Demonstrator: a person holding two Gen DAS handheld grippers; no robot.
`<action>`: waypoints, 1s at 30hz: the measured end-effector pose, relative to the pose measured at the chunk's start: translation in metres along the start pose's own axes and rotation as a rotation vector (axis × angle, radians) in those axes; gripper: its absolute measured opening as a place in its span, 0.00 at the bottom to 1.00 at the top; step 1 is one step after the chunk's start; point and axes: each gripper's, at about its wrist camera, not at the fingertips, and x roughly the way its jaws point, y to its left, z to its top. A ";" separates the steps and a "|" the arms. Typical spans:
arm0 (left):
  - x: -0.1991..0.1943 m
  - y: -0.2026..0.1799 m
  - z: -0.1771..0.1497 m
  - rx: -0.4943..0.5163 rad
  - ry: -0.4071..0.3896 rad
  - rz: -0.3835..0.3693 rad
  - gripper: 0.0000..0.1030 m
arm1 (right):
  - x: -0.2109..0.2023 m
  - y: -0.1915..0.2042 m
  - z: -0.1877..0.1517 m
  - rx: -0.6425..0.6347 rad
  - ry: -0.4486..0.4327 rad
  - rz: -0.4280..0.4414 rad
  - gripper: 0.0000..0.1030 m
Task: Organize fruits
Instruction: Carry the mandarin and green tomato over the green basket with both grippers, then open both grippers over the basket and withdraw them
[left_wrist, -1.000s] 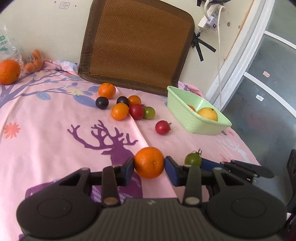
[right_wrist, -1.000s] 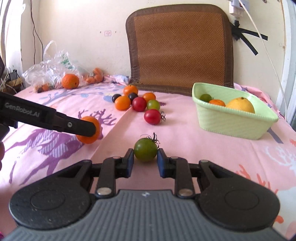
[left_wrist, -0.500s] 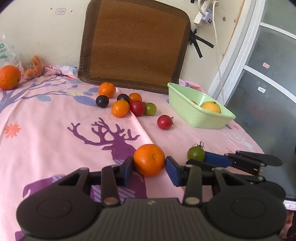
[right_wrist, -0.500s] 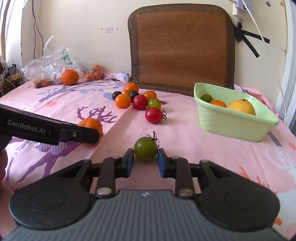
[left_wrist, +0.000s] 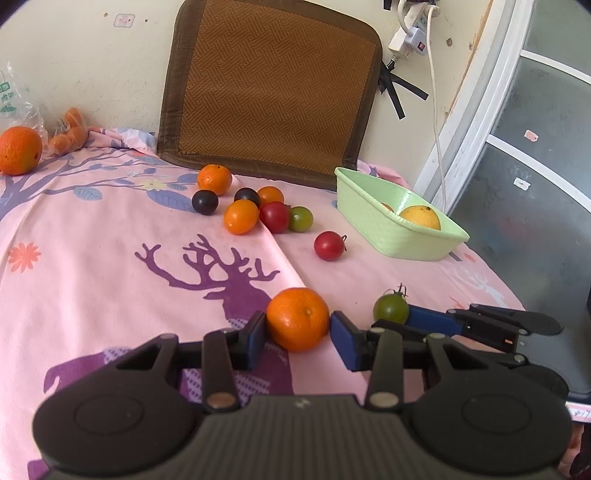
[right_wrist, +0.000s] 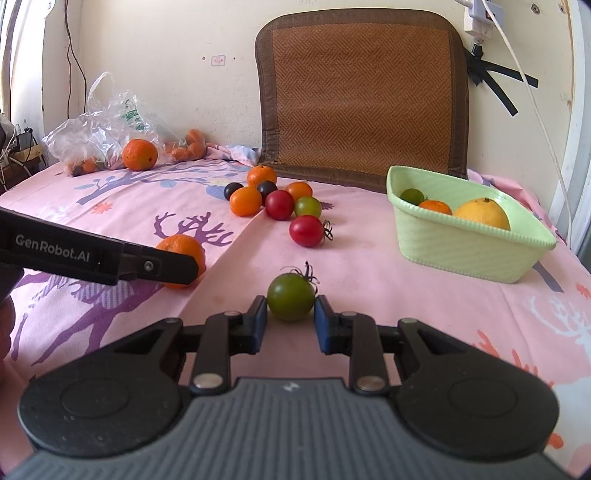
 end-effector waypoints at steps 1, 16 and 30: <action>0.000 0.001 0.000 -0.004 0.000 -0.003 0.37 | 0.000 0.000 0.000 -0.001 -0.003 -0.001 0.29; 0.009 -0.032 0.051 0.027 -0.005 -0.120 0.37 | -0.019 -0.051 0.013 0.134 -0.169 -0.076 0.29; 0.143 -0.099 0.120 0.089 0.115 -0.163 0.37 | 0.008 -0.163 0.024 0.265 -0.193 -0.279 0.30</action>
